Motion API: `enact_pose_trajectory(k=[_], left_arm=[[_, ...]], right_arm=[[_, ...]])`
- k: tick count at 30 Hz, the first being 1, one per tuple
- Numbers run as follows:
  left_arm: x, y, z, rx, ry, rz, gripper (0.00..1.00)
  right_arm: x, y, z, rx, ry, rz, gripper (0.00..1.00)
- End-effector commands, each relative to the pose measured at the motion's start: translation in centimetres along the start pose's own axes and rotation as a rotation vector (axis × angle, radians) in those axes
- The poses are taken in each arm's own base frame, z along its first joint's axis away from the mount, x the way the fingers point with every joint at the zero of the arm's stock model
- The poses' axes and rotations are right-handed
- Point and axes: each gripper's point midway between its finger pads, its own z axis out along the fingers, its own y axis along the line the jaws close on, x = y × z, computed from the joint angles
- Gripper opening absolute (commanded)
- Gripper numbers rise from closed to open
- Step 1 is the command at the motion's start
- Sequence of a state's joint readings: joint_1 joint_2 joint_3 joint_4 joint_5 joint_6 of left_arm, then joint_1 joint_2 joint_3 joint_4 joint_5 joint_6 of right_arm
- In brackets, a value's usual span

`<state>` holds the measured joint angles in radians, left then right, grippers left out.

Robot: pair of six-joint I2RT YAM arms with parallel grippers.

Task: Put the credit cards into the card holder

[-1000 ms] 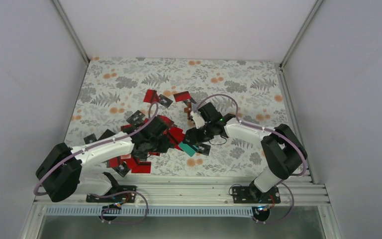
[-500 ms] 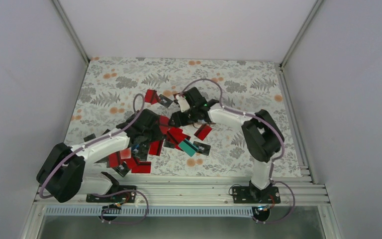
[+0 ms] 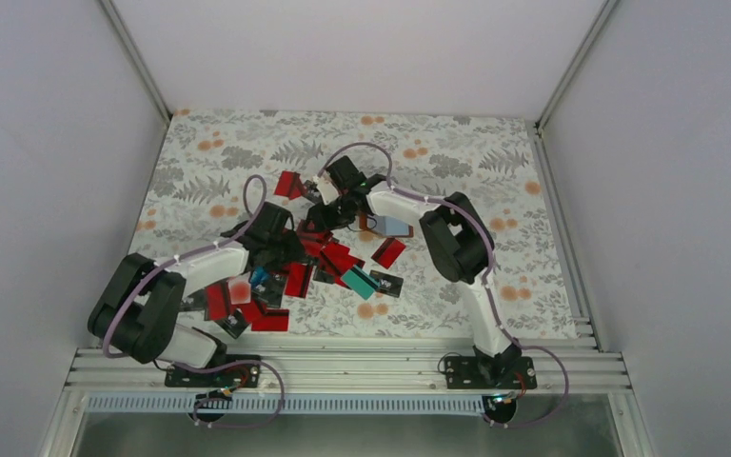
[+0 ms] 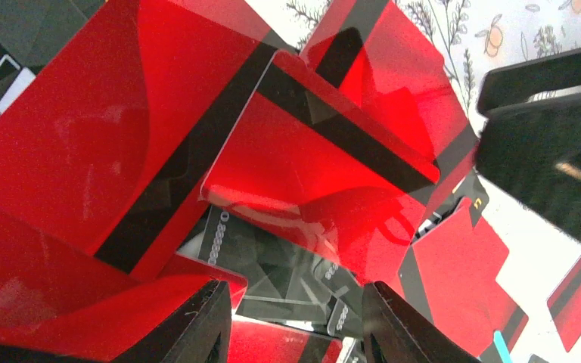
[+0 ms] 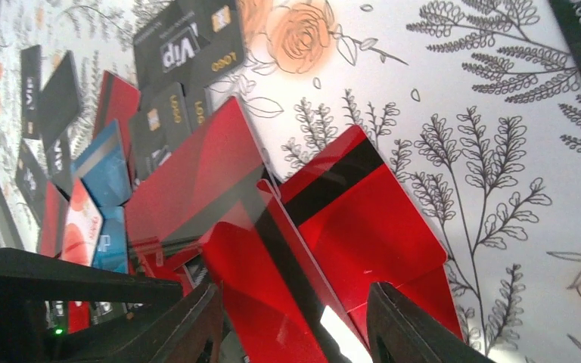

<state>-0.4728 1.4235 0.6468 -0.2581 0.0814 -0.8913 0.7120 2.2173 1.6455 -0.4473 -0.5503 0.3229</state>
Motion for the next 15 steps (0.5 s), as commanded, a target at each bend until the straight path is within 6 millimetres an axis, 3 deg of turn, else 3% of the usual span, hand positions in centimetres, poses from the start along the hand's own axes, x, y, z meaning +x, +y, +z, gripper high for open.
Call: enact_pose_trajectory(k=[1, 7, 15], left_arm=[[-0.8, -0.5, 0.6, 0.048, -0.004, -0.043, 0.45], [-0.8, 0.5, 1.3, 0.051, 0.003, -0.099, 0.45], [-0.3, 1.2, 2.5, 0.092, 0.019, -0.145, 0.45]], right_arm=[[0.7, 0.0, 1.1, 0.003, 0.057, -0.010, 0.50], [2.6, -0.8, 2.1, 0.005, 0.115, 0.011, 0.47], [5.0, -0.2, 2.8, -0.010, 0.170, 0.020, 0.46]])
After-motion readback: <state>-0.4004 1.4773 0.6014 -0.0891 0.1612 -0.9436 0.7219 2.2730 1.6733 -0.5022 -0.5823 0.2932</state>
